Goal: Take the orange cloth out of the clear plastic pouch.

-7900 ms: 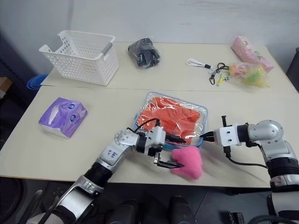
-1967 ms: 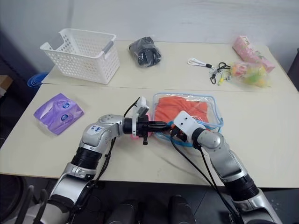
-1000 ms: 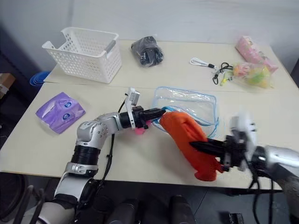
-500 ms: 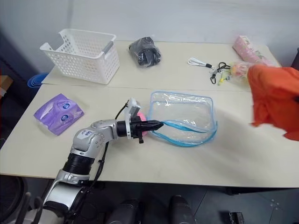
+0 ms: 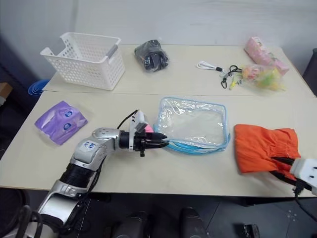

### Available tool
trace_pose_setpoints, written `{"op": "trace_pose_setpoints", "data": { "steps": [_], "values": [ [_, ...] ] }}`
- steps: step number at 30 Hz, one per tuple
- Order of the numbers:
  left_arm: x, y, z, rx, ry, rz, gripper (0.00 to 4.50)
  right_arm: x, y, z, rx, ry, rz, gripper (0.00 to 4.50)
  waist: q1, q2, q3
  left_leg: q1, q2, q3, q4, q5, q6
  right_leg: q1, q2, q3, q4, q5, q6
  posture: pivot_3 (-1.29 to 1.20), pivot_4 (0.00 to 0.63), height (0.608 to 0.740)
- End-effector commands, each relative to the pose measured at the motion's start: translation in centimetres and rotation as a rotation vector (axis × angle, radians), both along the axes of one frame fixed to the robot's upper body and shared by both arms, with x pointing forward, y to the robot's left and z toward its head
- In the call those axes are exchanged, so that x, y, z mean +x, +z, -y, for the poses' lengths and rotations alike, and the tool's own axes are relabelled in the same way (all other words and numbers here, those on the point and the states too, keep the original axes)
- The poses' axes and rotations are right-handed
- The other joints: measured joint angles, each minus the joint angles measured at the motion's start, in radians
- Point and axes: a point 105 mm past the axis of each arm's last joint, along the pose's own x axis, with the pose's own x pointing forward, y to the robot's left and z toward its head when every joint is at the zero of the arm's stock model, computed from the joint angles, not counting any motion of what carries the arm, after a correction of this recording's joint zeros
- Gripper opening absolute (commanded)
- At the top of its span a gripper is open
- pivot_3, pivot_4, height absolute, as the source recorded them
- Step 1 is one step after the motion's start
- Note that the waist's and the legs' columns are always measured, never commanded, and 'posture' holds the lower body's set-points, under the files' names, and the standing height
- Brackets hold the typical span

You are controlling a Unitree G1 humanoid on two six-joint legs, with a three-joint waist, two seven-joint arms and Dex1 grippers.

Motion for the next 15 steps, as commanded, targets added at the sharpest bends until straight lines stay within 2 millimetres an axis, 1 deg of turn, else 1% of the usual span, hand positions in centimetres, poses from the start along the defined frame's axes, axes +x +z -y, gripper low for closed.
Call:
{"op": "trace_pose_setpoints", "data": {
  "steps": [1,2,3,4,5,7,8,10,11,12,13,15],
  "values": [
    [-1.0,1.7,-1.9,-0.057,-0.041,0.082,3.14,-1.6,2.3,-2.3,0.161,0.016,0.022,3.66,0.0,0.0,0.0,0.0,0.0,0.0,0.0,0.0,0.0,0.0,0.0,0.0,0.0,0.0,0.0,0.0,0.15,0.74],
    [-1.5,2.0,-2.8,-0.077,-0.054,0.096,3.43,-2.2,2.5,-3.4,0.193,0.032,0.02,4.01,-0.001,0.0,0.0,0.0,0.001,-0.002,0.0,0.0,-0.001,0.0,0.0,-0.001,0.0,0.0,0.0,0.0,0.15,0.74],
    [-1.8,2.5,-3.7,-0.098,-0.052,0.166,3.77,-2.6,2.5,-4.6,0.213,0.053,0.014,4.35,-0.004,0.0,0.0,0.0,0.002,-0.002,-0.001,-0.001,-0.002,0.0,0.0,-0.001,0.0,0.0,0.0,0.0,0.15,0.74],
    [-2.1,2.6,-4.8,-0.097,-0.049,0.215,4.05,-3.0,2.4,-5.9,0.237,0.075,0.017,4.5,-0.007,0.0,0.0,0.0,0.002,-0.002,-0.001,-0.001,-0.002,0.0,0.0,-0.001,-0.001,0.0,-0.001,0.0,0.15,0.74],
    [-2.4,2.7,-5.4,-0.093,-0.047,0.25,4.4,-3.2,2.4,-6.7,0.253,0.087,0.019,4.5,-0.009,0.0,0.0,0.0,0.002,-0.003,-0.001,-0.001,-0.002,0.0,0.0,-0.001,-0.001,0.0,-0.001,0.0,0.15,0.74],
    [-2.6,1.9,-7.3,-0.019,0.015,0.342,4.46,-3.2,1.8,-8.8,0.318,0.119,0.004,4.5,-0.011,0.001,0.0,0.0,0.002,-0.002,-0.001,-0.001,-0.002,0.001,0.0,0.0,-0.003,0.0,-0.001,0.0,0.15,0.74],
    [-2.7,1.6,-7.9,0.01,0.037,0.374,4.46,-3.2,1.6,-9.5,0.339,0.129,-0.004,4.5,-0.011,0.0,0.0,0.0,0.002,-0.002,-0.001,-0.002,-0.001,0.001,-0.001,0.0,-0.003,0.0,-0.001,0.0,0.15,0.74],
    [-3.5,0.3,-10.6,0.102,0.102,0.372,4.46,-2.9,0.0,-11.3,0.363,0.179,-0.048,4.5,-0.011,0.0,0.0,0.001,0.002,-0.003,-0.001,-0.003,0.001,0.003,-0.001,0.0,-0.004,0.0,-0.001,0.0,0.15,0.74],
    [-3.8,-0.1,-11.4,0.124,0.12,0.362,4.46,-2.8,-0.6,-11.8,0.36,0.2,-0.064,4.5,-0.012,0.0,0.0,0.002,0.002,-0.003,-0.002,-0.003,0.001,0.003,-0.002,0.0,-0.005,0.0,-0.001,0.0,0.15,0.74],
    [-4.3,-0.7,-13.0,0.157,0.159,0.359,4.46,-2.4,-1.3,-12.1,0.356,0.219,-0.076,4.5,-0.011,0.0,0.0,0.002,0.002,-0.002,-0.003,-0.004,0.001,0.003,-0.002,0.0,-0.005,-0.001,-0.001,0.0,0.15,0.74],
    [-4.8,-1.2,-14.2,0.185,0.193,0.355,4.46,-2.0,-1.8,-12.1,0.349,0.228,-0.08,4.5,-0.012,0.0,0.0,0.002,0.001,-0.002,-0.004,-0.004,0.002,0.003,-0.002,0.0,-0.005,-0.001,-0.001,0.0,0.15,0.74],
    [-5.7,-2.2,-15.9,0.233,0.236,0.346,4.46,-1.1,-2.4,-11.9,0.334,0.242,-0.081,4.5,-0.011,0.0,0.0,0.002,0.001,-0.002,-0.005,-0.005,0.003,0.003,-0.003,0.0,-0.007,-0.001,-0.002,0.0,0.15,0.74]
  ]
}}
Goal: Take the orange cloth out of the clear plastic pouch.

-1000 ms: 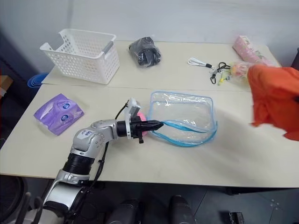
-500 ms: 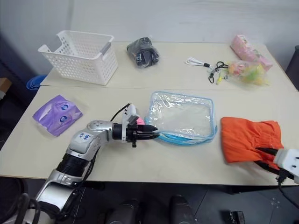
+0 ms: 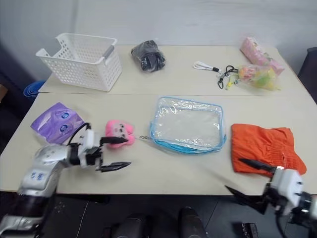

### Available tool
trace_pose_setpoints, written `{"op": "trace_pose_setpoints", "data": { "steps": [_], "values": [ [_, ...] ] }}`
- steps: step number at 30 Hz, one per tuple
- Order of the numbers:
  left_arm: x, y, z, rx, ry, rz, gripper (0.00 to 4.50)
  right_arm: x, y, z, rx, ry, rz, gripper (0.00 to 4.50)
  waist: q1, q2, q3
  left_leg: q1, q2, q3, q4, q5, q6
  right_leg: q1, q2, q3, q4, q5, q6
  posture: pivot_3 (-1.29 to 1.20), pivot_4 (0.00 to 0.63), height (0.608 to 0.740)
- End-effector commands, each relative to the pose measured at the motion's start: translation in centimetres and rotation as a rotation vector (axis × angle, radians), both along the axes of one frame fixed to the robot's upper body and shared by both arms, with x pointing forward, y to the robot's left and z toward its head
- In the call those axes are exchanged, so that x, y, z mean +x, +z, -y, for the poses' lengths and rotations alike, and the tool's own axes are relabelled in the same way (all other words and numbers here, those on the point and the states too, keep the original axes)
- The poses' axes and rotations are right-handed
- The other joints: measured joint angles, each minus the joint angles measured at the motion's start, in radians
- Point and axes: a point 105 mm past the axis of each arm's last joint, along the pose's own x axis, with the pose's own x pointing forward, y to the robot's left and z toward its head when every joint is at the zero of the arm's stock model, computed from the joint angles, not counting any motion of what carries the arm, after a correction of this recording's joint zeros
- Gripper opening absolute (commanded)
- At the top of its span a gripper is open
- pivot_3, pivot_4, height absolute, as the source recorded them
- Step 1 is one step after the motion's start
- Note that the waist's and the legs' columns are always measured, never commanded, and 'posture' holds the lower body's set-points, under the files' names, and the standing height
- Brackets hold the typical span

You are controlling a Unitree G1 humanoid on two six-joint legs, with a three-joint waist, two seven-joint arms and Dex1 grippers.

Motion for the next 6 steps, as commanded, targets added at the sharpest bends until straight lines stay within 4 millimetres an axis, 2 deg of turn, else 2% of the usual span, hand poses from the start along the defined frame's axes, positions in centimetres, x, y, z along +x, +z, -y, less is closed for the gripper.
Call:
{"op": "trace_pose_setpoints", "data": {
  "steps": [1,3,6],
  "values": [
    [-1.3,-0.2,-2.5,0.069,0.069,0.05,4.46,1.3,-0.5,0.4,-0.036,0.022,0.026,4.5,0.001,0.0,0.0,0.0,0.0,0.0,0.0,0.0,0.001,0.0,0.0,0.0,-0.001,0.0,0.0,0.0,0.15,0.74],
    [-2.3,-0.8,-3.0,0.064,0.108,0.039,4.46,2.2,-0.6,0.4,-0.042,0.036,0.04,4.5,0.003,0.001,0.0,0.0,0.0,0.0,0.0,-0.001,0.002,0.002,-0.001,-0.001,-0.004,0.0,0.0,0.0,0.15,0.74],
    [-2.8,-0.8,-2.2,0.005,0.135,0.047,4.46,2.9,-0.8,0.3,-0.045,0.051,0.056,4.5,0.005,0.001,0.0,0.003,0.0,-0.002,-0.002,-0.001,0.002,0.007,-0.001,-0.002,-0.007,0.0,0.0,0.0,0.15,0.74]
  ]
}}
